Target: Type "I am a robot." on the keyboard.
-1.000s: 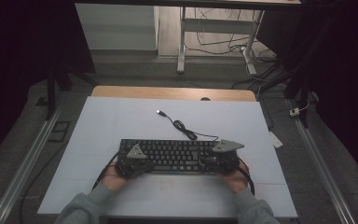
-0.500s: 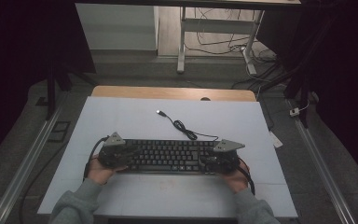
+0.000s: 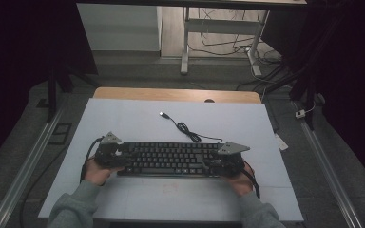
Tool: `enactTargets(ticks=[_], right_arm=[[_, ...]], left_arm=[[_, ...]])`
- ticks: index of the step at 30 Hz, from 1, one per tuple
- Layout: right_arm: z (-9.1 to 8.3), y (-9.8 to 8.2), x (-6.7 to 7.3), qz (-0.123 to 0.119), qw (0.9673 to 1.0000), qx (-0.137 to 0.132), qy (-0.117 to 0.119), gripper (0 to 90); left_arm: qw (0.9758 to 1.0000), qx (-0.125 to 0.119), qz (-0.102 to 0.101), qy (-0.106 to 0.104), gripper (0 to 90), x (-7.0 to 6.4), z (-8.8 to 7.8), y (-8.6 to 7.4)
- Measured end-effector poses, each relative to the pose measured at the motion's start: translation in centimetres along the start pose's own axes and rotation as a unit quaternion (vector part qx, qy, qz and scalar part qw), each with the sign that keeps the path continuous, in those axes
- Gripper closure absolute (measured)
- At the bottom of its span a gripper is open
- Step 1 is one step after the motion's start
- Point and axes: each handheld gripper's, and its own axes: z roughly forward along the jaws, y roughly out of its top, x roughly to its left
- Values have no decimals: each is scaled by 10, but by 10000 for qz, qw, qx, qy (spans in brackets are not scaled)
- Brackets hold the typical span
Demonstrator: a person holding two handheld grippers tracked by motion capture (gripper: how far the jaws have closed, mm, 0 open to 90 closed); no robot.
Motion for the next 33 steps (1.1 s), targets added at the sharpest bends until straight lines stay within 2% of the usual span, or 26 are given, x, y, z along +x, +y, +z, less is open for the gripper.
enactTargets(ticks=[8,18,29,33], right_arm=[[0,0,0,-4,10000,-1,0,518],[1,0,0,-14,10000,14,-2,518],[2,0,0,-26,10000,36,-10,518],[2,0,0,-25,10000,41,-11,518]], left_arm=[[10000,18,21,28,410,-2,3,1],[9998,110,151,-80,421,-11,20,9],[9989,238,319,-258,577,-16,31,9],[9979,285,476,-321,659,-20,37,9]])
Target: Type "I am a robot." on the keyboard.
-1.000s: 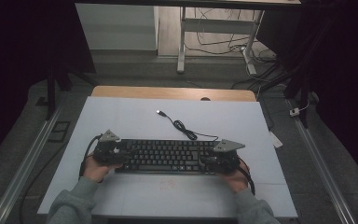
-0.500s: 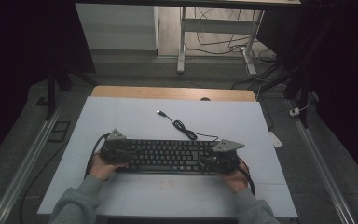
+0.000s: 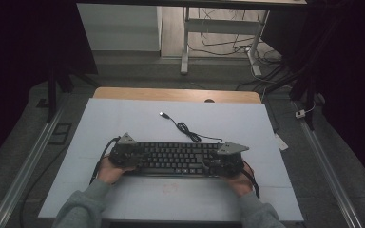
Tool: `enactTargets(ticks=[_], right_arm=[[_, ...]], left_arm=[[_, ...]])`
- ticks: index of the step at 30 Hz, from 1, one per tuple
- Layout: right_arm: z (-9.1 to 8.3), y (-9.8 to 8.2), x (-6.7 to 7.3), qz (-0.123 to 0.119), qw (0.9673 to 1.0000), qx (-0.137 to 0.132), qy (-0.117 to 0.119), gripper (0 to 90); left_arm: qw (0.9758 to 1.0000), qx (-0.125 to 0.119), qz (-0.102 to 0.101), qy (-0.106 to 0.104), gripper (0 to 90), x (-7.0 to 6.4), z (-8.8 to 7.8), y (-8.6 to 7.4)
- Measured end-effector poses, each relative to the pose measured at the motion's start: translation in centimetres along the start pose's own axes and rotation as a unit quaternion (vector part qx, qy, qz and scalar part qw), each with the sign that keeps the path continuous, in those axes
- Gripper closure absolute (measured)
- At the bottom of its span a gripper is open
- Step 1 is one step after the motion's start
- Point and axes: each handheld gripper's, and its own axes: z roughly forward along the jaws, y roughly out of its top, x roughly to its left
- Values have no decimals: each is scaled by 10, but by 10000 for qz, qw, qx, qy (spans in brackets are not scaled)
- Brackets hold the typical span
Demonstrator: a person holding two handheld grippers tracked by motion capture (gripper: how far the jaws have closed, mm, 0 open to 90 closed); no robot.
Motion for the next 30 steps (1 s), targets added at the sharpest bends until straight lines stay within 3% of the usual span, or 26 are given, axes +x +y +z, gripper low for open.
enactTargets(ticks=[8,30], right_arm=[[0,0,0,-2,10000,0,-1,518],[0,0,0,-11,10000,5,-6,518]], left_arm=[[9999,1,128,3,885,-3,7,2],[9998,37,138,151,886,-2,16,3]])
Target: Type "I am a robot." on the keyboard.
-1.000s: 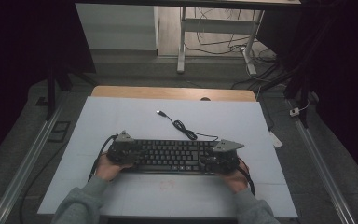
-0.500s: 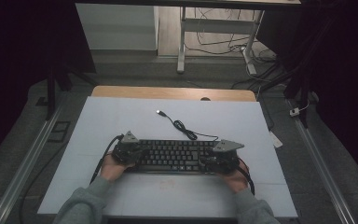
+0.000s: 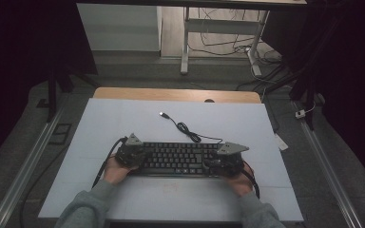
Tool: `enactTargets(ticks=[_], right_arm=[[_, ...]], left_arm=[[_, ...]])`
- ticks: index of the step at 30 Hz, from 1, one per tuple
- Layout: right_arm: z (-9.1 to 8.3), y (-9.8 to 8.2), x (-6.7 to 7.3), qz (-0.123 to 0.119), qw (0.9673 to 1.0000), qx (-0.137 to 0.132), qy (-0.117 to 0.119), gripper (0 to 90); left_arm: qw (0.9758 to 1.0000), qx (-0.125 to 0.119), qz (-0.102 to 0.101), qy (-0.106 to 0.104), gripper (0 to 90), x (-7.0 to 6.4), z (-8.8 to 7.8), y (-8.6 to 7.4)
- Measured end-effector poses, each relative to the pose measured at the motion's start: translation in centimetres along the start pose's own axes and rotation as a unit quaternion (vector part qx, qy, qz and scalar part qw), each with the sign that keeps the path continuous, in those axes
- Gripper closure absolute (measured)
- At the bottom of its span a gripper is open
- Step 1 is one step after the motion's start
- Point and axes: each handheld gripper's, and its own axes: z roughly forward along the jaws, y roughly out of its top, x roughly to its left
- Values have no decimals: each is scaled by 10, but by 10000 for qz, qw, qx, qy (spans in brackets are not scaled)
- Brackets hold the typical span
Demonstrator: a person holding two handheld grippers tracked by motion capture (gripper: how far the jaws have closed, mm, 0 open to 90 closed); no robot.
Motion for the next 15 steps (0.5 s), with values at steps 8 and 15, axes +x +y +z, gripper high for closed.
enactTargets(ticks=[8,15], right_arm=[[0,0,0,-2,10000,3,-5,518],[-1,0,0,8,10000,-5,-19,517]], left_arm=[[10000,49,-17,-28,887,1,2,-1],[10000,-86,-34,4,887,1,-4,1]])
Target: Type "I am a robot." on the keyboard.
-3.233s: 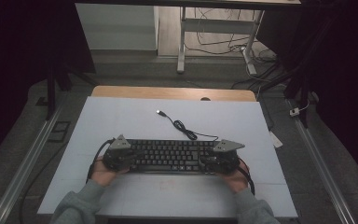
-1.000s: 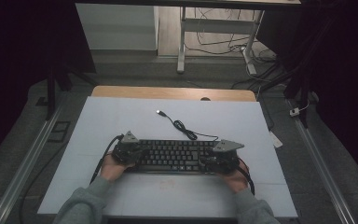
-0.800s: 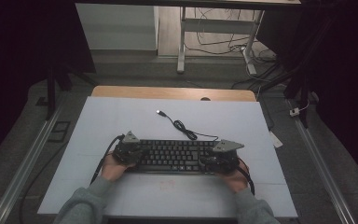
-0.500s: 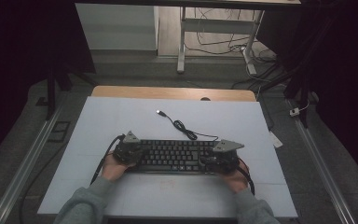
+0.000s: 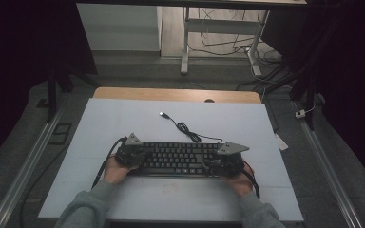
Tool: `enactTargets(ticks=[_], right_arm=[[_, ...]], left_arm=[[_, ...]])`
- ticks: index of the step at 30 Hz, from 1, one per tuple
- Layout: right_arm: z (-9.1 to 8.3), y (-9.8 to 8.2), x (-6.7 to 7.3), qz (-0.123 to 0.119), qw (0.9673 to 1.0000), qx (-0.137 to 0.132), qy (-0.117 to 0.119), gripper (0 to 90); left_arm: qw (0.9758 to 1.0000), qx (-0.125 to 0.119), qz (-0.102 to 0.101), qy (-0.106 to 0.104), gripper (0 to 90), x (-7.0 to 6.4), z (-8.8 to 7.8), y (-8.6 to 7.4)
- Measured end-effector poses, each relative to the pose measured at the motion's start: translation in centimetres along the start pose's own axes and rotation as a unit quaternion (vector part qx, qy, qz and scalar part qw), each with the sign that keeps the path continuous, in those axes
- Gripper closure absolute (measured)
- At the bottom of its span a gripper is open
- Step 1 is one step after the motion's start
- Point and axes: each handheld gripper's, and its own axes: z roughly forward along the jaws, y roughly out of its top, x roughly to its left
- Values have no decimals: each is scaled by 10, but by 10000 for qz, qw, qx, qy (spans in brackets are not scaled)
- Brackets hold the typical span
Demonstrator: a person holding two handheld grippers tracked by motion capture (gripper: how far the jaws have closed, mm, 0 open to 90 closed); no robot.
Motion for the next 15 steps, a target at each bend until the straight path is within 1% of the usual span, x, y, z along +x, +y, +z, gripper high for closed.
enactTargets(ticks=[4,15], right_arm=[[0,0,0,14,10000,-11,18,518],[0,0,0,2,10000,-13,8,517]], left_arm=[[9999,-89,-47,-8,887,1,-5,1],[9996,-256,-69,-49,878,3,-21,0]])
